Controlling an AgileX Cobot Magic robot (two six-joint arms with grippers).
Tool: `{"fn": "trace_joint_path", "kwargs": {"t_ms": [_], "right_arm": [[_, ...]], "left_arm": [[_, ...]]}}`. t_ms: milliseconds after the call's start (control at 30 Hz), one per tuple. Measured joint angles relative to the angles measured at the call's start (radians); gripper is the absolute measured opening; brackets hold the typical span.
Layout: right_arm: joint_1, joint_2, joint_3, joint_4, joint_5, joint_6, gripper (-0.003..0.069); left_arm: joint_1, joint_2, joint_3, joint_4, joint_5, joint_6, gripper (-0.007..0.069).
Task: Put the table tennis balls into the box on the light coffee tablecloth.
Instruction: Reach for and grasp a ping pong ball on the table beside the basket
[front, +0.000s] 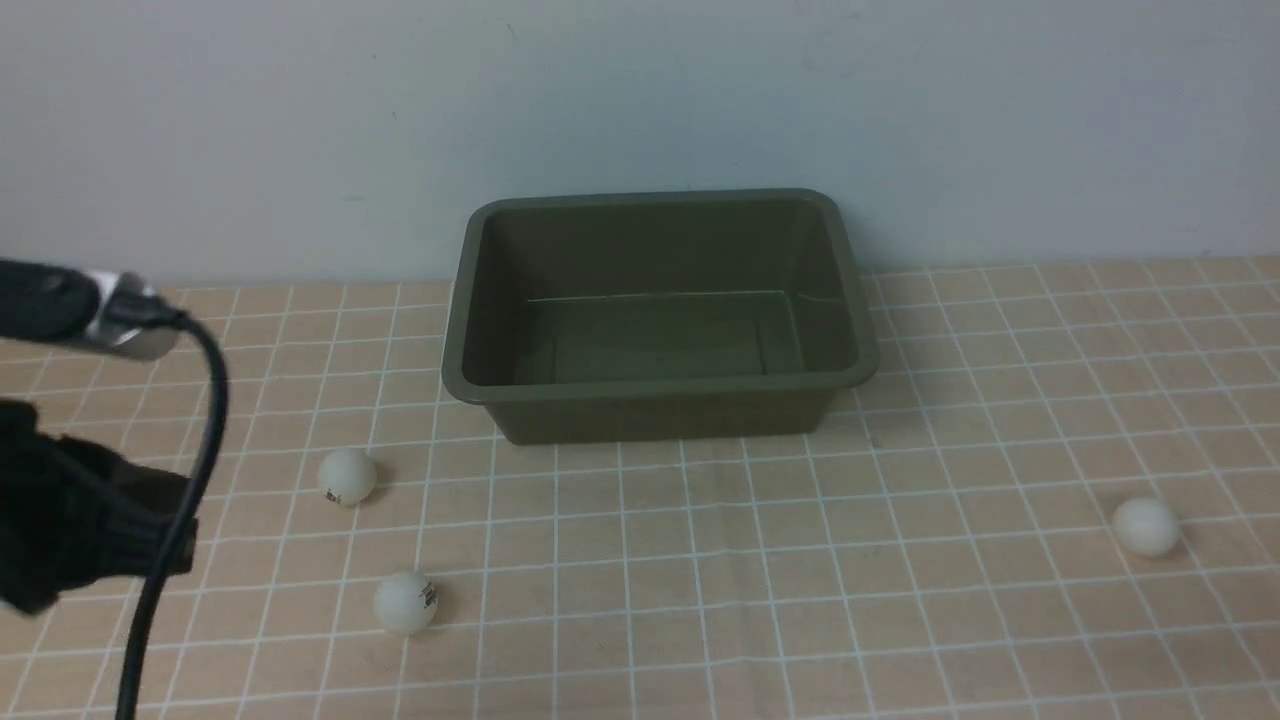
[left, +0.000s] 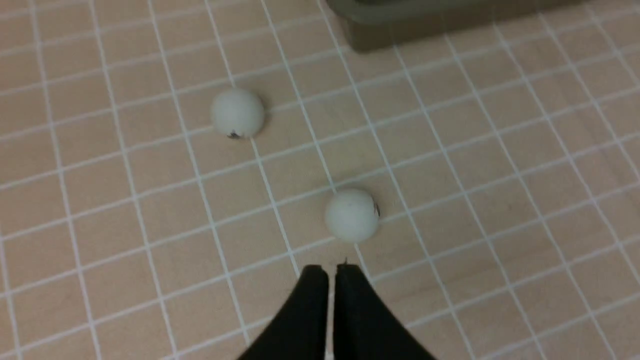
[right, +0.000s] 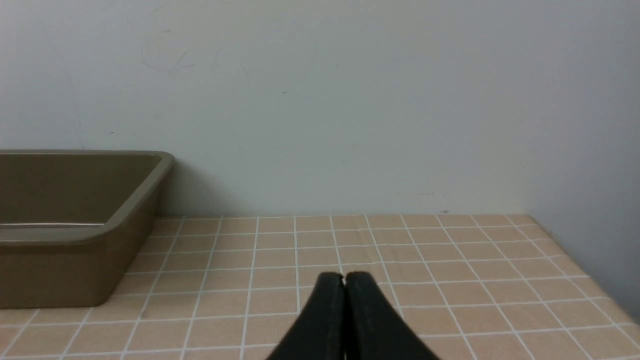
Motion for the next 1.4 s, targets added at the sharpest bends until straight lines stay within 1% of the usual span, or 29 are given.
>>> {"fn": "trace_joint_path", "kwargs": {"t_ms": [33,67,100,133,200,267,300,367,400,500,600,700,867,1400], "right_arm": [[0.000,0.000,0.000,0.000,0.000,0.000,-0.0020],[0.000,0.000,0.000,0.000,0.000,0.000,-0.0020],[0.000,0.000,0.000,0.000,0.000,0.000,-0.0020],[0.000,0.000,0.000,0.000,0.000,0.000,-0.0020],[0.000,0.000,0.000,0.000,0.000,0.000,-0.0020],[0.000,0.000,0.000,0.000,0.000,0.000,-0.0020],[0.000,0.000,0.000,0.000,0.000,0.000,-0.0020],[0.000,0.000,0.000,0.000,0.000,0.000,-0.0020],[0.000,0.000,0.000,0.000,0.000,0.000,-0.0020],[0.000,0.000,0.000,0.000,0.000,0.000,-0.0020],[0.000,0.000,0.000,0.000,0.000,0.000,-0.0020],[0.000,0.000,0.000,0.000,0.000,0.000,-0.0020],[0.000,0.000,0.000,0.000,0.000,0.000,-0.0020],[0.000,0.000,0.000,0.000,0.000,0.000,-0.0020]], "left_arm": [[0.000,0.058,-0.032,-0.004,0.022,0.018,0.0014],[0.000,0.058,-0.047,-0.005,0.026,0.027,0.0027],[0.000,0.159,-0.107,-0.025,0.040,0.063,0.0077],[0.000,0.170,-0.114,-0.025,0.042,0.067,0.0093],[0.000,0.296,-0.202,-0.070,0.055,0.110,0.0216],[0.000,0.391,-0.251,-0.099,0.056,0.123,0.0309],[0.000,0.418,-0.266,-0.103,0.056,0.124,0.0339],[0.000,0.502,-0.317,-0.108,0.057,0.126,0.0441],[-0.001,0.556,-0.344,-0.104,0.060,0.126,0.0479],[-0.001,0.636,-0.396,-0.055,0.068,0.123,0.0548],[-0.001,0.682,-0.428,0.012,0.065,0.107,0.0566],[-0.001,0.713,-0.436,0.051,0.018,0.084,0.0572],[-0.001,0.759,-0.442,0.052,-0.059,0.078,0.0572],[-0.001,0.914,-0.452,0.046,-0.108,0.078,0.0572]]}}
